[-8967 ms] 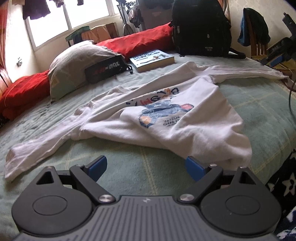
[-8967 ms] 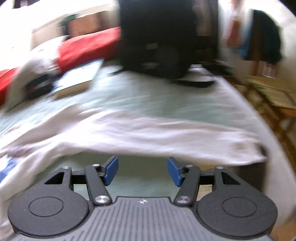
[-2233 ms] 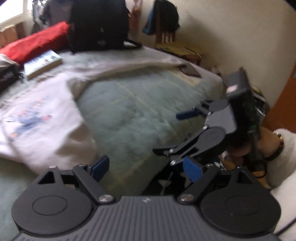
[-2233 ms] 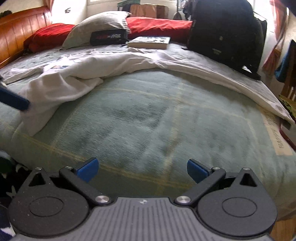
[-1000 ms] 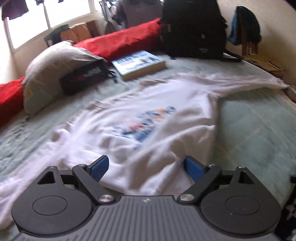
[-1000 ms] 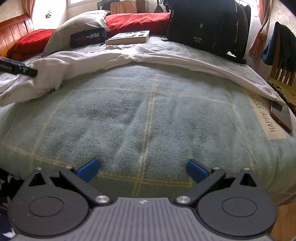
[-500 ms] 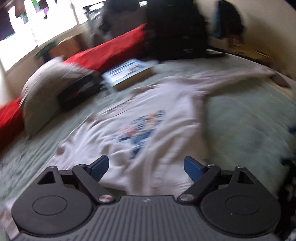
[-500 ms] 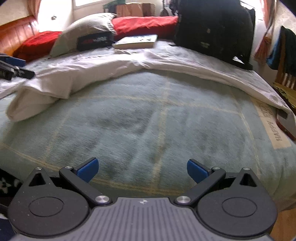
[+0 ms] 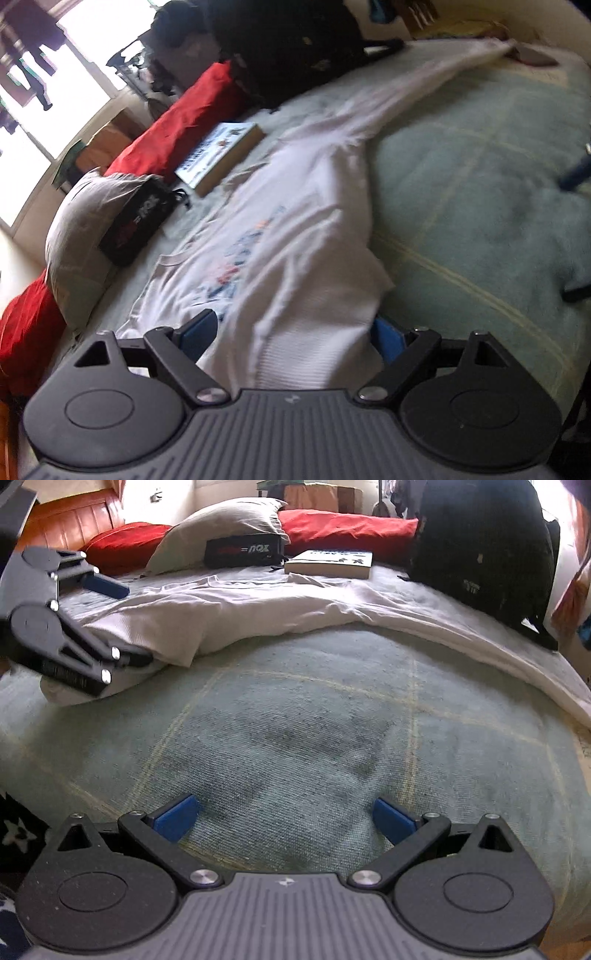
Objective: Fold clothes
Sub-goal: 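Fold the held shirt side over the body with the left gripper and release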
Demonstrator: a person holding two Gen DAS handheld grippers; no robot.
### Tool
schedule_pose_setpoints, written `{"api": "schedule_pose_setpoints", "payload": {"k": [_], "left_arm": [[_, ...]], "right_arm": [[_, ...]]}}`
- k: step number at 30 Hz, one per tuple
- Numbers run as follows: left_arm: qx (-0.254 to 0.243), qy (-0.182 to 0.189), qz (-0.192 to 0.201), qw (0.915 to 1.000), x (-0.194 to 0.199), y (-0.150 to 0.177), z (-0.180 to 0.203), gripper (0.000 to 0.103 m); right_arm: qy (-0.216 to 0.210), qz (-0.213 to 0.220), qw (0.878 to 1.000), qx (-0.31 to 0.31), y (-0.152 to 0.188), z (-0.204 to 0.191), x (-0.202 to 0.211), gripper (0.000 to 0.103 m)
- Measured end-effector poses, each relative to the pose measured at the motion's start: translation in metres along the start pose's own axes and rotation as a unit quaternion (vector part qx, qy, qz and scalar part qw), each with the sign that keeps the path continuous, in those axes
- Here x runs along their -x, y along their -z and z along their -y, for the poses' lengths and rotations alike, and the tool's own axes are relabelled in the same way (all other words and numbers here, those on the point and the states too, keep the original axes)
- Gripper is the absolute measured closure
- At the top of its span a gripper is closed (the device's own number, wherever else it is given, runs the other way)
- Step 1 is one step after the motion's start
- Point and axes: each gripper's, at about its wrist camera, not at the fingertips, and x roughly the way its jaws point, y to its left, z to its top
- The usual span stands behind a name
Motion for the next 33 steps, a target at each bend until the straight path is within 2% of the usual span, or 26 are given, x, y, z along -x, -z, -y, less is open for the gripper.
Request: {"api": "schedule_pose_setpoints", "payload": {"k": [7, 11, 14, 19, 23, 27, 33], "left_arm": [[0.043, -0.031, 0.024, 0.9983, 0.018, 0.004, -0.032, 0.014], [0.065, -0.035, 0.028, 0.9969, 0.021, 0.008, -0.043, 0.014], [0.075, -0.039, 0.034, 0.9959, 0.024, 0.009, -0.049, 0.014], [0.073, -0.022, 0.042, 0.9962, 0.030, 0.013, -0.051, 0.014], [0.073, -0.009, 0.042, 0.9964, 0.032, 0.020, -0.051, 0.014], [0.089, -0.013, 0.036, 0.9953, 0.032, 0.028, -0.058, 0.014], [0.103, 0.001, 0.040, 0.9938, 0.039, 0.035, -0.063, 0.014]], "right_arm": [[-0.008, 0.004, 1.000, -0.014, -0.001, 0.003, 0.001, 0.000], [-0.047, 0.019, 0.999, -0.013, -0.010, -0.001, 0.005, 0.000], [-0.078, 0.030, 0.996, 0.001, -0.020, -0.012, 0.004, 0.000], [-0.095, 0.064, 0.992, 0.054, -0.037, -0.035, -0.006, 0.001], [-0.075, 0.081, 0.988, 0.108, -0.050, -0.051, -0.019, 0.003], [-0.041, 0.085, 0.984, 0.152, -0.058, -0.064, -0.037, 0.013], [0.010, 0.123, 0.968, 0.220, -0.067, -0.086, -0.053, 0.018]]}}
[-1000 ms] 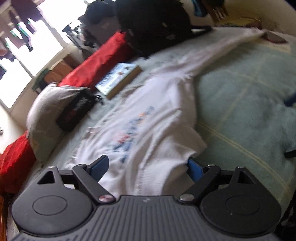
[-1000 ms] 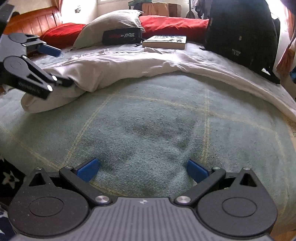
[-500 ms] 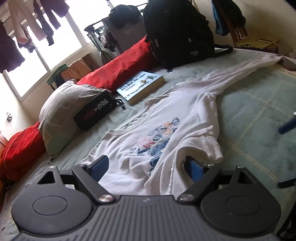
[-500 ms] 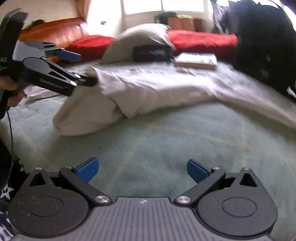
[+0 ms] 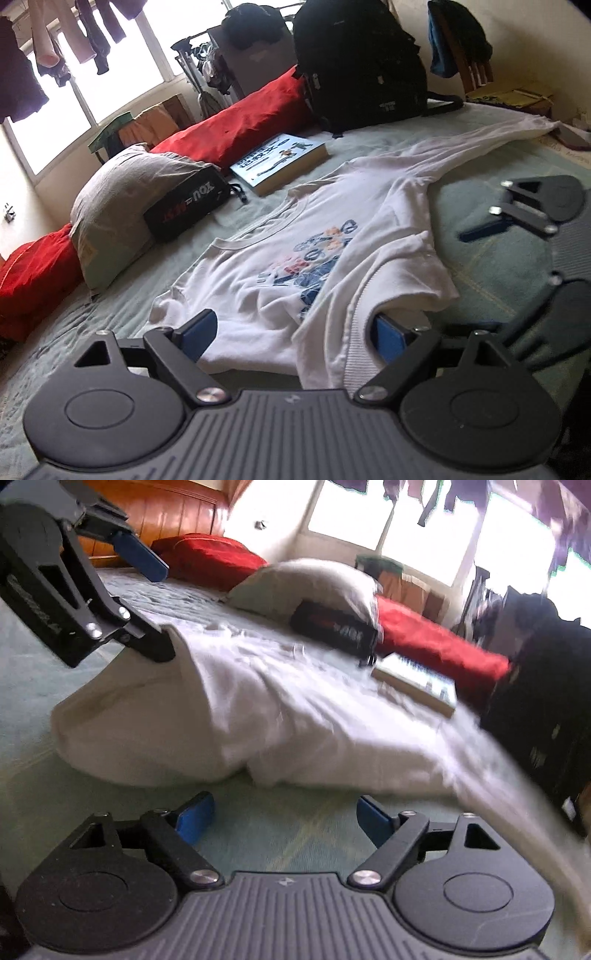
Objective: Fold clothes
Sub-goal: 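Fold the held shirt side over the body with the left gripper and release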
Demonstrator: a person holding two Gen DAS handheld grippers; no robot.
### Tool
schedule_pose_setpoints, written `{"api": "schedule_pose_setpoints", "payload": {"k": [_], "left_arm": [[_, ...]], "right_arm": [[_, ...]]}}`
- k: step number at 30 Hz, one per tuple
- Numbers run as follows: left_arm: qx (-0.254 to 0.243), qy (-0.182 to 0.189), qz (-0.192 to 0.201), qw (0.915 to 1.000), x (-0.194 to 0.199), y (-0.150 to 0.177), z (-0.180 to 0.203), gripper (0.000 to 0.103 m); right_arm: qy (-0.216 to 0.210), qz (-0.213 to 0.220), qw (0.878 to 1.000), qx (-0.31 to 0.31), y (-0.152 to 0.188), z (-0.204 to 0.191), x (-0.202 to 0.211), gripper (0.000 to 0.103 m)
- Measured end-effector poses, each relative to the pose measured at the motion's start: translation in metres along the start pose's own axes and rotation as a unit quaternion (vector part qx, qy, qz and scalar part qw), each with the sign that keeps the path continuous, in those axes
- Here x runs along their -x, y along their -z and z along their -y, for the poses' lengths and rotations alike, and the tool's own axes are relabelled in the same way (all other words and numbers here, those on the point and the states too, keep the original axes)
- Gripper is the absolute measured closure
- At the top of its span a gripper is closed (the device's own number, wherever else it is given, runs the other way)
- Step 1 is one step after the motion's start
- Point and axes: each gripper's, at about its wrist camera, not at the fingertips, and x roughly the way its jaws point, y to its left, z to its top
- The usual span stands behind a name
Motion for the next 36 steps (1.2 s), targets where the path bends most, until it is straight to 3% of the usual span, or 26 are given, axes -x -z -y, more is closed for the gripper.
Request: {"api": "schedule_pose_setpoints", "payload": {"k": [8, 12, 14, 15, 16, 17, 21, 29, 36], "left_arm": [[-0.021, 0.019, 0.013, 0.9995, 0.016, 0.008, 0.013, 0.014], [-0.017, 0.018, 0.010, 0.9996, 0.020, 0.012, 0.012, 0.014], [-0.012, 0.017, 0.009, 0.9997, 0.023, 0.014, 0.011, 0.014], [-0.010, 0.017, 0.009, 0.9998, 0.025, 0.015, 0.011, 0.014], [-0.007, 0.016, 0.009, 0.9998, 0.027, 0.016, 0.011, 0.014], [-0.006, 0.015, 0.009, 0.9998, 0.030, 0.017, 0.011, 0.014], [-0.002, 0.014, 0.013, 0.9998, 0.041, 0.019, 0.009, 0.014], [0.001, 0.020, 0.019, 0.9996, 0.059, 0.022, 0.017, 0.014], [-0.007, 0.033, 0.026, 0.9991, 0.076, 0.024, 0.032, 0.014]], "right_arm": [[0.064, 0.051, 0.994, 0.074, -0.012, -0.011, 0.004, 0.024], [0.080, 0.073, 0.986, 0.126, -0.014, -0.016, 0.010, 0.036], [0.076, 0.078, 0.980, 0.165, -0.013, -0.022, 0.010, 0.047], [0.070, 0.075, 0.978, 0.182, -0.011, -0.024, 0.009, 0.062], [0.060, 0.066, 0.976, 0.198, -0.011, -0.025, 0.007, 0.091], [0.053, 0.058, 0.975, 0.207, -0.011, -0.025, 0.007, 0.095], [0.030, 0.053, 0.974, 0.216, -0.010, -0.017, 0.033, 0.095], [0.000, 0.040, 0.984, 0.172, -0.023, 0.024, 0.110, 0.096], [-0.003, 0.030, 0.991, 0.128, -0.024, 0.050, 0.165, 0.096]]}}
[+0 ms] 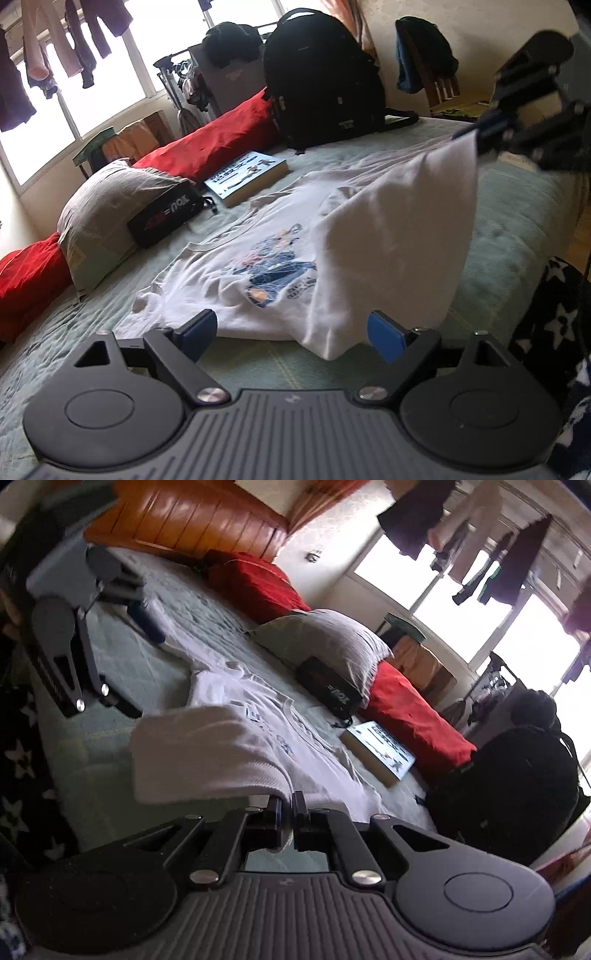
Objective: Fold clothes
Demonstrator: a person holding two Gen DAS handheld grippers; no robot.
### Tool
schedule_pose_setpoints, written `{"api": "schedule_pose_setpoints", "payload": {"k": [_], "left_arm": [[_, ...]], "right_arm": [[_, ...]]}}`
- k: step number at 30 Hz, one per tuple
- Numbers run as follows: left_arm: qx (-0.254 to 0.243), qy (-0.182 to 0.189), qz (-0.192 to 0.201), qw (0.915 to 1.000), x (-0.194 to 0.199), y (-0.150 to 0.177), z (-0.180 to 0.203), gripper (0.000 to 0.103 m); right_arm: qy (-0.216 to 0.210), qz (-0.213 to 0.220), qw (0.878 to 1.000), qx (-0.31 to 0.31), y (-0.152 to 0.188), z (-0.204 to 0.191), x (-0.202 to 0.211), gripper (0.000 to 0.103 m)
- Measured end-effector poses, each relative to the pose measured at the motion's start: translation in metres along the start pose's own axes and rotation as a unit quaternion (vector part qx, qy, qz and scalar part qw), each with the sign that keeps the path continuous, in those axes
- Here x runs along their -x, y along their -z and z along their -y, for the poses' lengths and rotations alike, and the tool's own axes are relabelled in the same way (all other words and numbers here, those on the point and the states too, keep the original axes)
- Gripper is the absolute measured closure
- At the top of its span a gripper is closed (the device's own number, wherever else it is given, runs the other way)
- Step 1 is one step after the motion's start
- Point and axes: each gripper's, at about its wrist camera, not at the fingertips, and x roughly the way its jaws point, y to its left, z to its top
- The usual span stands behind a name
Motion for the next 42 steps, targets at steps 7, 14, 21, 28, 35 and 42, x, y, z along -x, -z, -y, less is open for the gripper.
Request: {"api": "schedule_pose_setpoints", "payload": {"k": [7, 14, 21, 28, 35, 42], "left_arm": [[-0.002, 0.010, 0.007, 0.9999, 0.010, -0.001, 0.009, 0.014], [-0.010, 0.020, 0.010, 0.9997, 0.015, 0.001, 0.017, 0.014], [0.005, 0.018, -0.005, 0.9998, 0.013, 0.008, 0.012, 0.014], [0.033, 0.021, -0.039, 0.9985, 0.006, 0.018, 0.006, 0.014], [0.079, 0.010, -0.075, 0.9940, 0.005, 0.037, -0.013, 0.014], [0.140, -0.021, -0.078, 0.9869, 0.017, 0.060, -0.046, 0.010]], "right_arm": [[-0.005, 0.004, 0.999, -0.041, 0.006, 0.008, 0.048, 0.096], [-0.040, -0.068, 0.996, -0.051, 0.032, -0.002, 0.041, 0.095], [-0.043, -0.131, 0.988, -0.070, 0.057, -0.006, 0.022, 0.087], [-0.040, -0.114, 0.988, -0.098, 0.048, -0.005, 0.022, 0.068], [-0.062, -0.090, 0.992, -0.068, 0.011, -0.037, -0.017, 0.043], [-0.068, -0.087, 0.994, -0.022, -0.033, -0.085, -0.080, 0.022]]}}
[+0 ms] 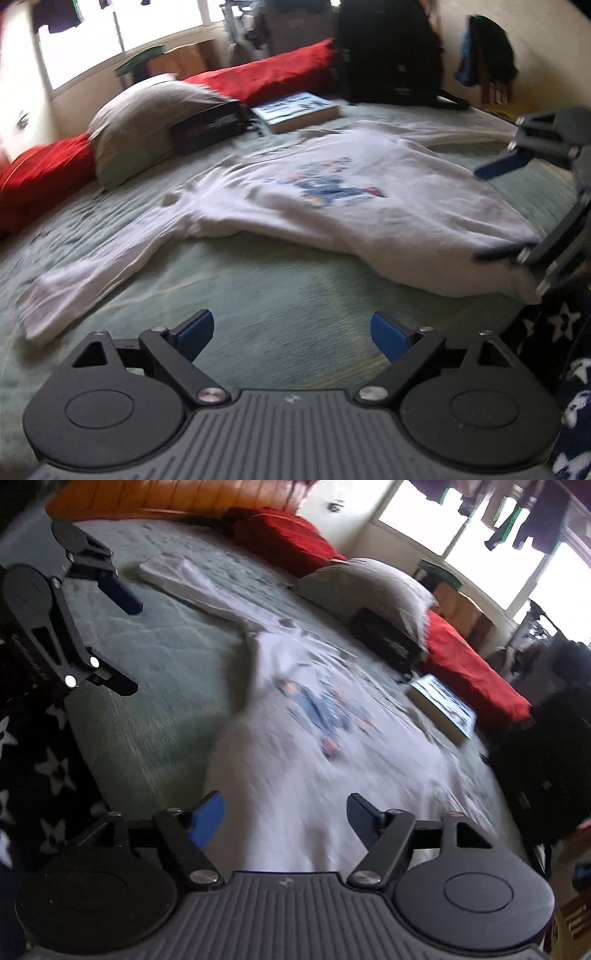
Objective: Fold clothes
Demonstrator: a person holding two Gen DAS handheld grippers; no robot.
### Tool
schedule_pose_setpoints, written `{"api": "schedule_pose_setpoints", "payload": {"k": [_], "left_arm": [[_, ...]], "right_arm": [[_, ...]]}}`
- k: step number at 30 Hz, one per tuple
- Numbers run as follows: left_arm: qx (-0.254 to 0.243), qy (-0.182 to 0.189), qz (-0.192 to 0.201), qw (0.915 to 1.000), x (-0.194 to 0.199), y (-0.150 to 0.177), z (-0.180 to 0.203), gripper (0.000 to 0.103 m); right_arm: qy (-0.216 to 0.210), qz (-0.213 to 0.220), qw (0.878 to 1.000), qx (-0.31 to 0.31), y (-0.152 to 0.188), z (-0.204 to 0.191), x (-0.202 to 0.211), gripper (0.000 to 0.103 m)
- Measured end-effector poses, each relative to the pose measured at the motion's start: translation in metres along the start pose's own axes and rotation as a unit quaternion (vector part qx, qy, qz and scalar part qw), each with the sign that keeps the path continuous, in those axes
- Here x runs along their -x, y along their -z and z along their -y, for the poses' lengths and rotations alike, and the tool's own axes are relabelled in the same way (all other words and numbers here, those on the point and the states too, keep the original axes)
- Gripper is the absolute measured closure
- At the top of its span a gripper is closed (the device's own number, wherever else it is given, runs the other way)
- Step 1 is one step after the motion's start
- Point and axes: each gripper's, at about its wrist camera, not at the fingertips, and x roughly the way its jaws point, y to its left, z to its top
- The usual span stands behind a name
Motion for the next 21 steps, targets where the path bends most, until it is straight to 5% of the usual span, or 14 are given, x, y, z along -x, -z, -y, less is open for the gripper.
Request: {"api": "schedule_pose_setpoints", "payload": {"k": [5, 10, 21], "left_arm": [[0.042, -0.004, 0.005, 0.9991, 0.003, 0.008, -0.021, 0.010], [0.054, -0.001, 0.006, 0.9985, 0.001, 0.014, -0.027, 0.010], [0.048, 0.009, -0.003, 0.9988, -0.019, 0.013, -0.021, 0.010]], "right_arm": [[0.001, -0.019, 1.000, 0.022, -0.022, -0.031, -0.042, 0.014], [0.070, -0.042, 0.995, 0.053, -0.022, -0.041, -0.066, 0.014], [0.117, -0.040, 0.991, -0.059, -0.017, 0.047, -0.066, 0.014]]}}
